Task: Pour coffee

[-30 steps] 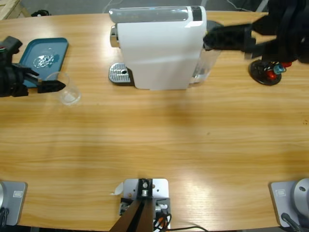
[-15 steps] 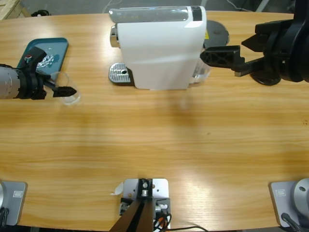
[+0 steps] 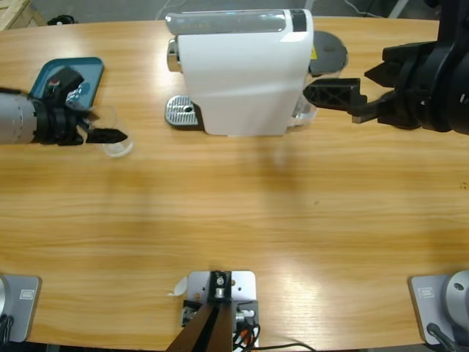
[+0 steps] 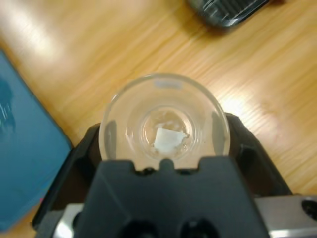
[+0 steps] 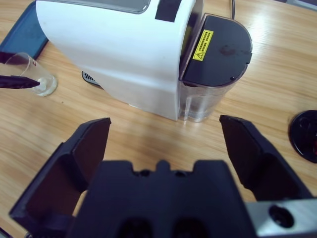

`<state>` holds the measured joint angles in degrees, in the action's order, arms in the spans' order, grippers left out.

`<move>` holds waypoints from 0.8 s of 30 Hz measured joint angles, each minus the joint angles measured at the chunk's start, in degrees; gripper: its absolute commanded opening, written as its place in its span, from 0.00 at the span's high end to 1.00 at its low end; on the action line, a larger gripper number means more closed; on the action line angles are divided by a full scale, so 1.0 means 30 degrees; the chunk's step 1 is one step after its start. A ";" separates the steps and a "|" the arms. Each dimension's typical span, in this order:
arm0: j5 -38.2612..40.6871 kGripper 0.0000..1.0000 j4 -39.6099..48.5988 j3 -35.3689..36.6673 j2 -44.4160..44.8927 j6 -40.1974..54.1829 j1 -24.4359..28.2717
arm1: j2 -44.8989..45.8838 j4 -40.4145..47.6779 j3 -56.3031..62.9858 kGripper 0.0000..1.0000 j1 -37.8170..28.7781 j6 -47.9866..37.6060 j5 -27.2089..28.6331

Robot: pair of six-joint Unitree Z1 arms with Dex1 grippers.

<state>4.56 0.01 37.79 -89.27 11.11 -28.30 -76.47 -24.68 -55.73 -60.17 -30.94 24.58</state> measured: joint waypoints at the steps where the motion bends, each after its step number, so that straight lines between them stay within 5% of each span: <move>1: 0.0607 0.75 0.0154 0.0481 0.0001 0.0802 0.0050 | 0.0000 0.0019 0.0032 0.00 0.0000 -0.0026 0.0000; 10: 0.5185 0.75 0.2761 0.4935 -0.1743 0.7681 0.1844 | 0.0190 -0.0080 0.0126 0.00 0.0000 0.0403 -0.0227; 24: 0.5702 0.75 0.2929 0.8128 -0.5397 0.8853 0.0916 | 0.4041 -0.2135 0.0120 0.00 -0.0003 0.2991 -0.2550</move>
<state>21.66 8.79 62.18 -105.47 37.66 -25.56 -64.35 -31.08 -55.37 -60.18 -21.96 16.93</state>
